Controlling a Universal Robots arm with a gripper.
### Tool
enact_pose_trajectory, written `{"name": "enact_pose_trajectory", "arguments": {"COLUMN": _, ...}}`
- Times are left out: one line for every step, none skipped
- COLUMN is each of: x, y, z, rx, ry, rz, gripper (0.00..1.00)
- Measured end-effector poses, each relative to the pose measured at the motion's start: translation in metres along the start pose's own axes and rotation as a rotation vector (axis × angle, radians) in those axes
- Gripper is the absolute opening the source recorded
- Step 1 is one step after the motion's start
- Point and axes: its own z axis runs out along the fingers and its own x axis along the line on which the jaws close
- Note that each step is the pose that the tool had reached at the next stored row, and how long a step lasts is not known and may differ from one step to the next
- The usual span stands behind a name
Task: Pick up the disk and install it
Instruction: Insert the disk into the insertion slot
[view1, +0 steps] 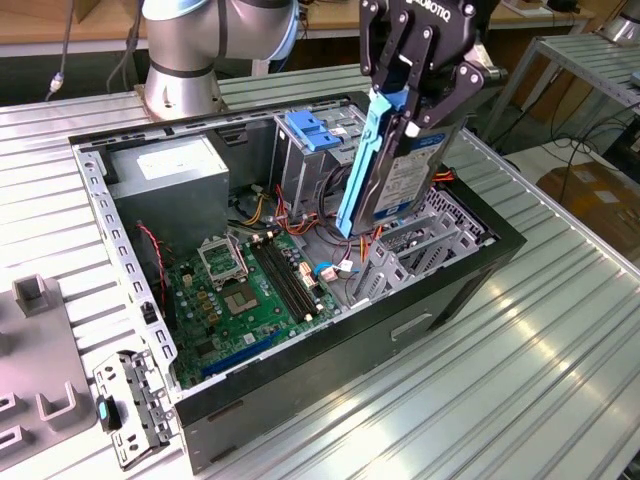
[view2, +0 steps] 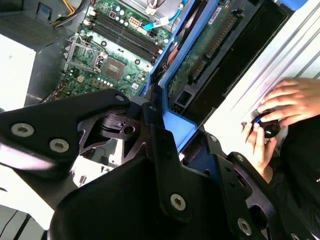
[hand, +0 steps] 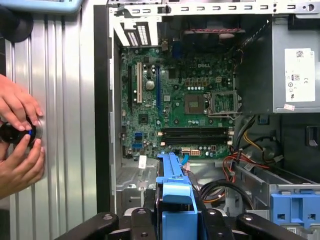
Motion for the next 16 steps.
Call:
{"name": "enact_pose_trajectory", "arguments": {"x": 0.0022, "y": -0.0032, "z": 0.0012, "rx": -0.0002, "ry": 0.0001, "rz": 0.0, "gripper": 0.37}}
{"name": "enact_pose_trajectory", "arguments": {"x": 0.0043, "y": -0.0098, "z": 0.0028, "rx": -0.0013, "ry": 0.0, "rz": 0.0, "gripper": 0.37}}
{"name": "enact_pose_trajectory", "arguments": {"x": 0.0054, "y": -0.0157, "z": 0.0038, "rx": -0.0019, "ry": 0.0001, "rz": 0.0, "gripper": 0.37}}
{"name": "enact_pose_trajectory", "arguments": {"x": 0.0062, "y": -0.0217, "z": 0.0044, "rx": -0.0023, "ry": 0.0002, "rz": 0.0, "gripper": 0.37}}
{"name": "enact_pose_trajectory", "arguments": {"x": 0.0069, "y": -0.027, "z": 0.0049, "rx": -0.0025, "ry": 0.0001, "rz": 0.0, "gripper": 0.37}}
{"name": "enact_pose_trajectory", "arguments": {"x": 0.0072, "y": -0.0319, "z": 0.0053, "rx": -0.0026, "ry": 0.0001, "rz": 0.0, "gripper": 0.37}}
{"name": "enact_pose_trajectory", "arguments": {"x": 0.0071, "y": -0.0385, "z": 0.006, "rx": -0.0029, "ry": 0.0, "rz": 0.0, "gripper": 0.37}}
{"name": "enact_pose_trajectory", "arguments": {"x": 0.007, "y": -0.0418, "z": 0.0064, "rx": -0.003, "ry": 0.0002, "rz": 0.0, "gripper": 0.37}}
{"name": "enact_pose_trajectory", "arguments": {"x": 0.0069, "y": -0.0448, "z": 0.0068, "rx": -0.003, "ry": 0.0002, "rz": 0.0, "gripper": 0.37}}
{"name": "enact_pose_trajectory", "arguments": {"x": 0.0068, "y": -0.048, "z": 0.0077, "rx": -0.003, "ry": 0.0001, "rz": 0.0, "gripper": 0.37}}
{"name": "enact_pose_trajectory", "arguments": {"x": 0.0067, "y": -0.05, "z": 0.0084, "rx": -0.003, "ry": 0.0002, "rz": 0.0, "gripper": 0.37}}
{"name": "enact_pose_trajectory", "arguments": {"x": 0.0067, "y": -0.0516, "z": 0.009, "rx": -0.003, "ry": 0.0001, "rz": 0.0, "gripper": 0.37}}
{"name": "enact_pose_trajectory", "arguments": {"x": 0.0066, "y": -0.0529, "z": 0.0094, "rx": -0.003, "ry": 0.0004, "rz": 0.0, "gripper": 0.37}}
{"name": "enact_pose_trajectory", "arguments": {"x": 0.0067, "y": -0.0533, "z": 0.01, "rx": -0.003, "ry": 0.0001, "rz": 0.002, "gripper": 0.37}}
{"name": "enact_pose_trajectory", "arguments": {"x": 0.0067, "y": -0.0543, "z": 0.0107, "rx": -0.0032, "ry": 0.0, "rz": 0.006, "gripper": 0.37}}
{"name": "enact_pose_trajectory", "arguments": {"x": 0.0067, "y": -0.0552, "z": 0.0112, "rx": -0.0034, "ry": 0.0001, "rz": 0.01, "gripper": 0.37}}
